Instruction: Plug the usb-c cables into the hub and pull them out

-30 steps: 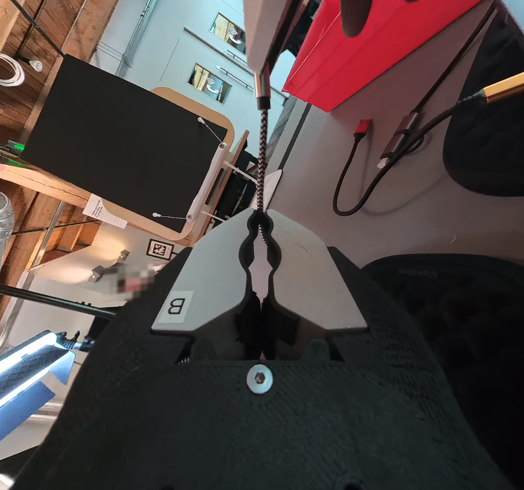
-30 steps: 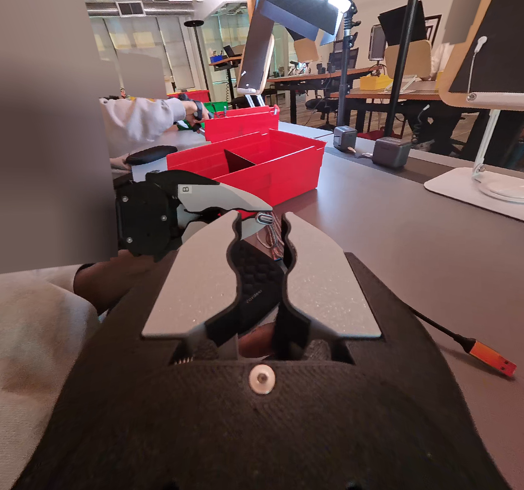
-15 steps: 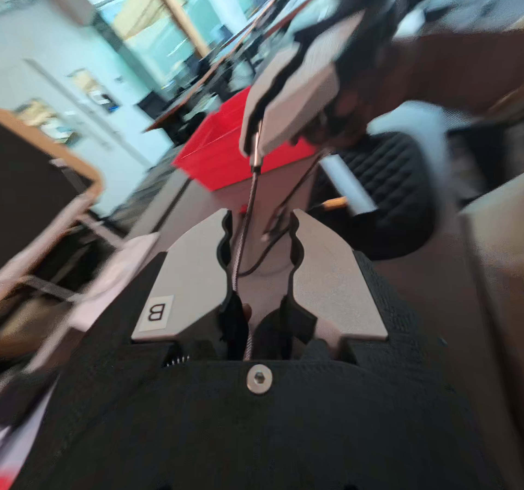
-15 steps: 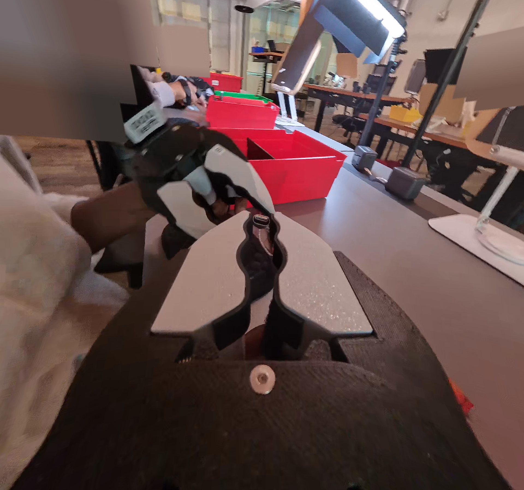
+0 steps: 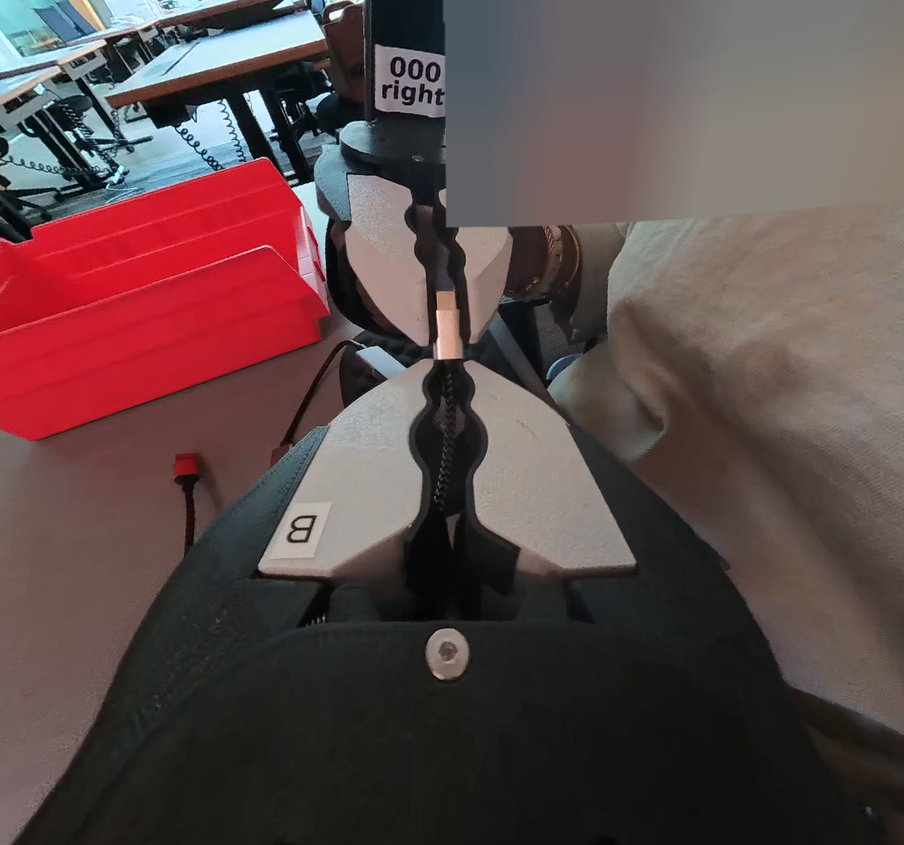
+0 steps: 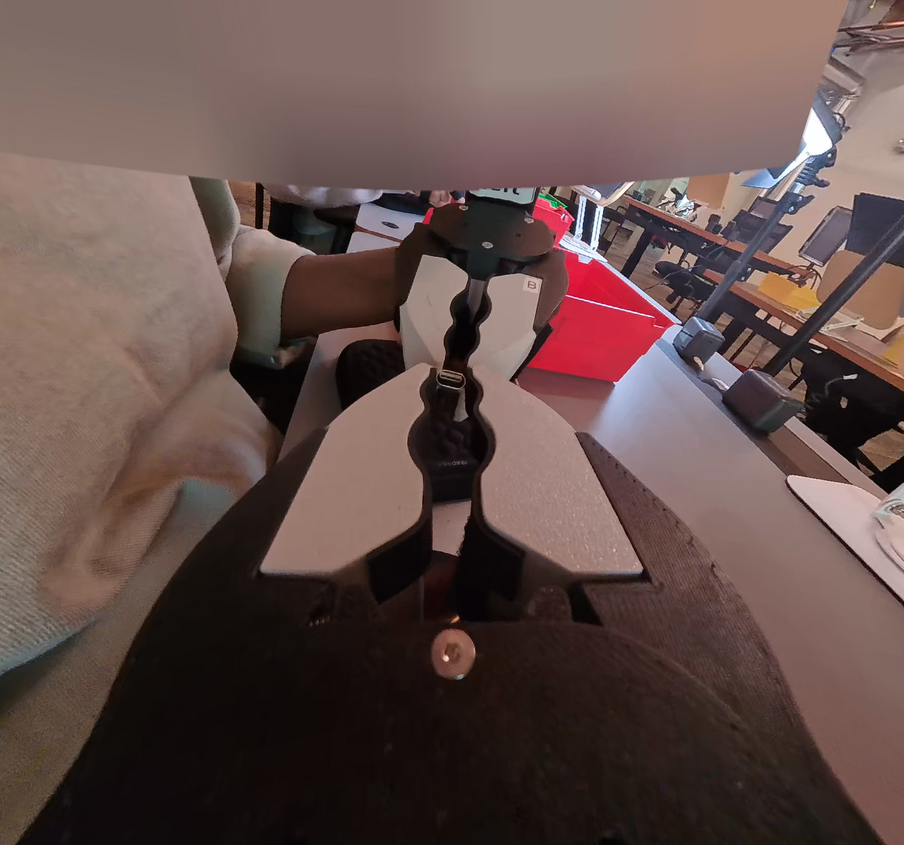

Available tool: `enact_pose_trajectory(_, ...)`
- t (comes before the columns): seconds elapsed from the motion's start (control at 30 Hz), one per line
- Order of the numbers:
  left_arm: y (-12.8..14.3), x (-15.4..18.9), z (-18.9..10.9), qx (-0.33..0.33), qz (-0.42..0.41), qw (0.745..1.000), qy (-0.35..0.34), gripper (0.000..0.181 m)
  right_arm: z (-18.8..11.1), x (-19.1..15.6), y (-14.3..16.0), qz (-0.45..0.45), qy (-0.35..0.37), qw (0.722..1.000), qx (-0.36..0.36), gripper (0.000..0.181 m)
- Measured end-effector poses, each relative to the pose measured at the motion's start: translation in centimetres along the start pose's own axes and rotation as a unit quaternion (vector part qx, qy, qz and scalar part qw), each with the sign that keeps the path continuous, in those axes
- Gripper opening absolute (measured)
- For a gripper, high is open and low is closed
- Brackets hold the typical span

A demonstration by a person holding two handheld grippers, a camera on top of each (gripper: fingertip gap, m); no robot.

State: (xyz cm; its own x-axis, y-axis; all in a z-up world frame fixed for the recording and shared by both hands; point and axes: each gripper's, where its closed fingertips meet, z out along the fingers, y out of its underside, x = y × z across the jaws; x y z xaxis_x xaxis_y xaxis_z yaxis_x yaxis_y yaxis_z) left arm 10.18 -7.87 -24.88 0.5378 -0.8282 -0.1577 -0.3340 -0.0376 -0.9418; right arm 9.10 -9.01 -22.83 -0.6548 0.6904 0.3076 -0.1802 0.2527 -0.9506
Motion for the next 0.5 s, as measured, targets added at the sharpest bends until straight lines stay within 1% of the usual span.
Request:
enact_pose_trajectory(0.1, 0.3, -0.4, 0.2, -0.003, 0.0, 1.0, -0.019, 0.004, -0.2, 0.3, 0.4, 0.003, 0.003, 1.0, -0.007, 0.01)
enact_pose_trajectory(0.17, 0.8, -0.9, 0.2, -0.021, -0.012, 0.999, -0.044, 0.004, -0.3, 0.7, 1.2, 0.011, 0.013, 0.999, -0.029, 0.01)
enact_pose_trajectory(0.2, 1.4, -1.1, 0.2, -0.041, -0.013, 0.997, -0.056, 0.004, -0.3, 0.9, 1.9, 0.019, 0.016, 0.999, -0.049, 0.011)
enact_pose_trajectory(0.27, 3.0, -1.6, 0.3, -0.106, 0.005, 0.99, -0.089, 0.004, -0.6, 1.0, 2.9, 0.032, 0.019, 0.996, -0.082, 0.015)
enact_pose_trajectory(0.3, 3.8, -1.8, 0.3, -0.138, 0.019, 0.985, -0.102, 0.004, -0.7, 1.0, 3.1, 0.036, 0.018, 0.995, -0.091, 0.016)
enact_pose_trajectory(0.33, 4.2, -1.7, 0.5, -0.155, 0.032, 0.981, -0.107, 0.004, -0.8, 0.9, 3.1, 0.038, 0.015, 0.994, -0.097, 0.017)
enact_pose_trajectory(0.5, 4.7, -1.5, 0.9, -0.169, 0.034, 0.979, -0.108, 0.004, -0.9, 0.4, 4.8, 0.015, 0.004, 0.984, -0.178, 0.017)
